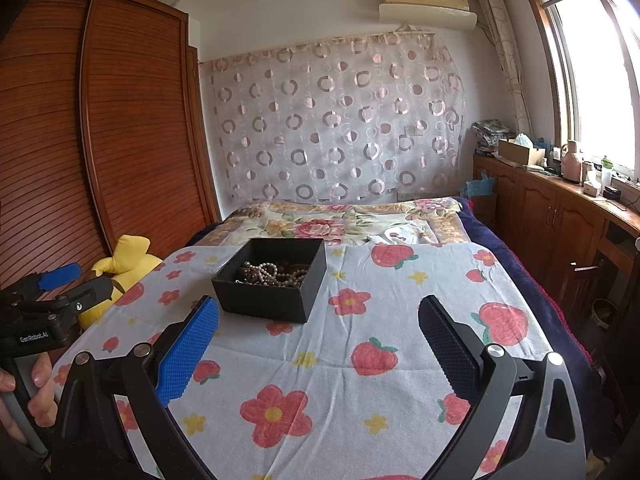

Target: Organize jewelry

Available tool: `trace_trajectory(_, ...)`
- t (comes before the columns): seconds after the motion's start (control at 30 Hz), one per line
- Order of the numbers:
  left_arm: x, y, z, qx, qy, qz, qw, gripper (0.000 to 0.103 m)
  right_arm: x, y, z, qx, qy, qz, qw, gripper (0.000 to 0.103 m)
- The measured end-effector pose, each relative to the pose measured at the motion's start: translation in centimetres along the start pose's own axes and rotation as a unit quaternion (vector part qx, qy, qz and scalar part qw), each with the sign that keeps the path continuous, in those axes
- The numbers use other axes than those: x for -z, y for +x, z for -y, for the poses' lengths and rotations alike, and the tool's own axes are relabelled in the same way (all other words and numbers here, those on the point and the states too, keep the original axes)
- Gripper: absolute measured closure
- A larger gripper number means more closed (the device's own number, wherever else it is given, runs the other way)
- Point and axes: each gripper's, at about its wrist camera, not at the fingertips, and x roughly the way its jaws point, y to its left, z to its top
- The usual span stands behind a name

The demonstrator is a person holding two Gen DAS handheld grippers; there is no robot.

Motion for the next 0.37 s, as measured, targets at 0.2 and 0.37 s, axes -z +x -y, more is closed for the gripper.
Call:
trace_trajectory(0.2,0.05,0.03,-0.03,-0.001,-0.001,-0.001,1.0,0.008,0.07,0.11,-0.02,0.0,0.0,0.001,1.0,0.002)
trace_trajectory(0.37,-0.18,-0.16,-0.24,0.0,-0.003,0.001,1.0,0.008,0.1,0.11,0.04,0.0,0.0,0.001,1.0,0.002)
